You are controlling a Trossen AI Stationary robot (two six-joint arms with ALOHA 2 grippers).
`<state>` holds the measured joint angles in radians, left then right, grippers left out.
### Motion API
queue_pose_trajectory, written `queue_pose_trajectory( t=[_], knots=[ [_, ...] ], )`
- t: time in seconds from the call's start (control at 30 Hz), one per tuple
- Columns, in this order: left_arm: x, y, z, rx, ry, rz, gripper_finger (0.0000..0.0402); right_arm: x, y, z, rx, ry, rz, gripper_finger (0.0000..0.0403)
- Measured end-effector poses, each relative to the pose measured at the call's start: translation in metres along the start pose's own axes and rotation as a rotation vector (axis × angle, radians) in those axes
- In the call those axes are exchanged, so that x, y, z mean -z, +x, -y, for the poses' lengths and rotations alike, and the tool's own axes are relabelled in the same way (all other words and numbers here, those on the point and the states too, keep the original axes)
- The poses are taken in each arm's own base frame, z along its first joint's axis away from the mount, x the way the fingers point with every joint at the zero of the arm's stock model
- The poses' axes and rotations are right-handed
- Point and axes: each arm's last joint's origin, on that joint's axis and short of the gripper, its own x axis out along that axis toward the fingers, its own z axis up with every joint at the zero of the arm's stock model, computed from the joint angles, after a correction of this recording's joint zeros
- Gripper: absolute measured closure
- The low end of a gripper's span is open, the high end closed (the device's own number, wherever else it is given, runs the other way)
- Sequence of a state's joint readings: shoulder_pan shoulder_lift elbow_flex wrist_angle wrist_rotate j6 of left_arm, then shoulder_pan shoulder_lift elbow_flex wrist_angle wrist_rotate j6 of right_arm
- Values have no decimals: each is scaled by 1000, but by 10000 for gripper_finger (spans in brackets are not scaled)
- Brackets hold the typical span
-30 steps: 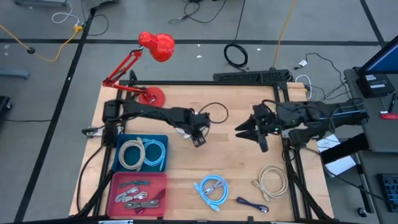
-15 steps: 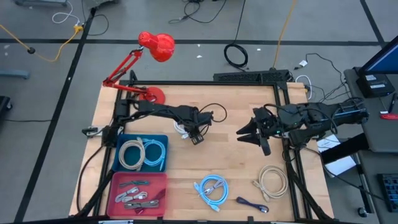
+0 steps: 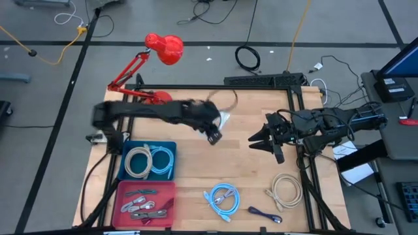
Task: Pick & Place USB Port
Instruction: Put the white HDMI cable into the blue bin
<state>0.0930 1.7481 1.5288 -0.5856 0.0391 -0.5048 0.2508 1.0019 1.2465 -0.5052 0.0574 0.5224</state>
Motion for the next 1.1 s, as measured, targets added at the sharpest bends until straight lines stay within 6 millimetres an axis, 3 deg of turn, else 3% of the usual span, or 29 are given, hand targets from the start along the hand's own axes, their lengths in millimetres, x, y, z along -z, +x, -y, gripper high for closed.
queue_pose_trajectory(
  t=[0.1, 0.23, 0.33, 0.43, 0.6, 0.77, 0.93, 1.1],
  knots=[
    [-21, -71, 27, 240, 73, 280, 366, -1, 0, -1, -8, -4, 9, 277],
    [-29, -158, 52, 535, 206, 594, 366, -7, 0, -4, -47, -24, 73, 277],
    [-27, -200, 71, 799, 330, 771, 366, -17, -2, -11, -128, -67, 174, 277],
    [-21, -223, 88, 999, 419, 872, 366, -31, -7, -19, -236, -110, 326, 277],
    [-13, -228, 112, 1129, 515, 1049, 366, -50, -15, -22, -549, -110, 629, 277],
    [-12, -218, 125, 1216, 559, 1175, 366, -48, -1, 4, -737, 30, 702, 272],
    [-15, -183, 134, 1281, 479, 1111, 366, -29, 28, 33, -715, 164, 656, 241],
    [-14, -153, 140, 1348, 413, 1066, 366, -23, 41, 39, -807, 215, 696, 193]
  ],
)
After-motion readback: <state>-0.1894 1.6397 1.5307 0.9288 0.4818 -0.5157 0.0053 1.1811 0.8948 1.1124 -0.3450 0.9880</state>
